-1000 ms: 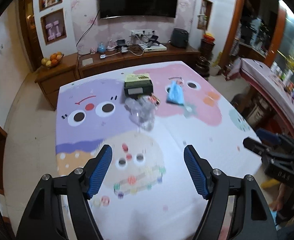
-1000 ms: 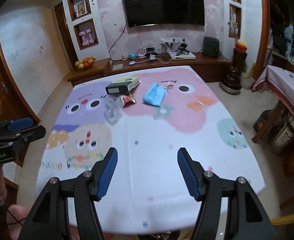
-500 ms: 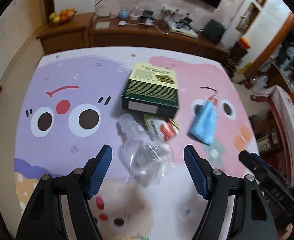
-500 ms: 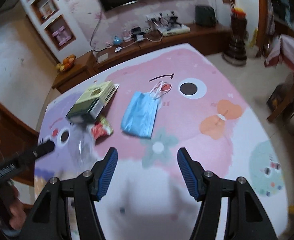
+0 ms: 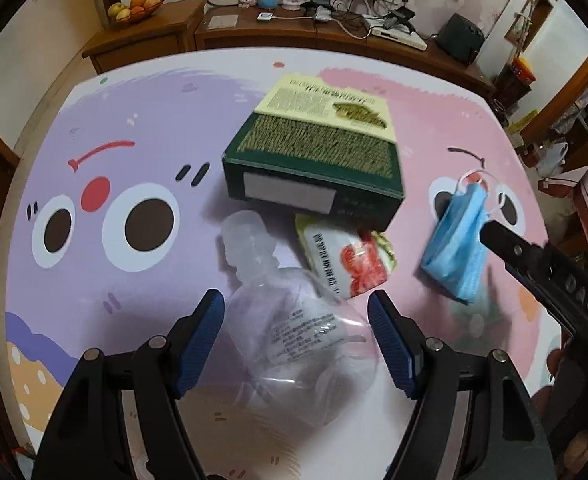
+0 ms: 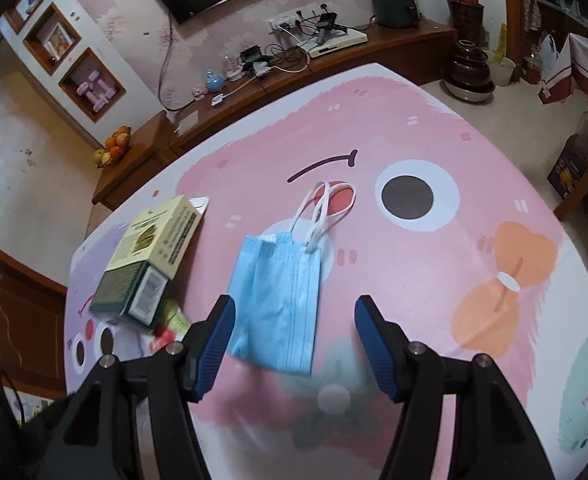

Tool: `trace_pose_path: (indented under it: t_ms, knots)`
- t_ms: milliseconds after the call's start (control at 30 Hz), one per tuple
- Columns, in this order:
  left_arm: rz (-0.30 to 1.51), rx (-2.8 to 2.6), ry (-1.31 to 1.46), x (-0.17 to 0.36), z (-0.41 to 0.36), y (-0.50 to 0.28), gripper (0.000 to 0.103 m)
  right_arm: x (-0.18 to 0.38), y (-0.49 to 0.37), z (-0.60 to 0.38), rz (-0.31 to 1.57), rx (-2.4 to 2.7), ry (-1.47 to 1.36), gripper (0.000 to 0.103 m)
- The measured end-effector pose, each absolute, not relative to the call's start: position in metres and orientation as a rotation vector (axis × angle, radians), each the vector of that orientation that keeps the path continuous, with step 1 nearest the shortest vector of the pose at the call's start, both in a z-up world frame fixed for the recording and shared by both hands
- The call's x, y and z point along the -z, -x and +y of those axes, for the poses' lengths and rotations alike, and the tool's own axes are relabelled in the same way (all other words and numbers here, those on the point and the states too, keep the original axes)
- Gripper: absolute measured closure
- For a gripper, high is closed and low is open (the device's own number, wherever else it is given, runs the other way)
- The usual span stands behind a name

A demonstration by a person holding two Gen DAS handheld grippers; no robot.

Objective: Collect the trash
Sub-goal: 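Grasp the clear plastic bottle with the left tool while the right tool grasps the blue mask, then lift the bottle and mask and carry both tools over the bin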

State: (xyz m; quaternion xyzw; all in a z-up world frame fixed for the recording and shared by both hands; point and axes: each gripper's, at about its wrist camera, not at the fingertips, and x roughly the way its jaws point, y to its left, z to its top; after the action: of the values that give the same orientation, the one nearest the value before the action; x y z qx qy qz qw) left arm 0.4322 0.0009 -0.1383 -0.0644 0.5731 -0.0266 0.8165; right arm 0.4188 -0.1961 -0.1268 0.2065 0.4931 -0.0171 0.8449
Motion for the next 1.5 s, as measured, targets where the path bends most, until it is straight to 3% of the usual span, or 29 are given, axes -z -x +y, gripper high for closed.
trace_pose_path:
  t_ms: [467, 633, 833, 1500]
  knots:
    - [1.199, 0.110, 0.255, 0.147, 0.043, -0.422, 0.031, 0.145, -0.437, -0.170, 1.076, 0.073, -0.344, 0.041]
    - [1.192, 0.113, 0.277, 0.146, 0.059, -0.412, 0.031, 0.143, -0.428, -0.162, 1.107, 0.079, -0.273, 0.075]
    - [1.185, 0.142, 0.284, 0.138, 0.067, -0.393, 0.032, 0.136, -0.397, -0.164, 1.120, 0.051, -0.254, 0.093]
    - [1.093, 0.431, 0.202, 0.054, 0.058, -0.186, 0.032, 0.072, -0.168, -0.165, 0.998, -0.164, -0.380, 0.097]
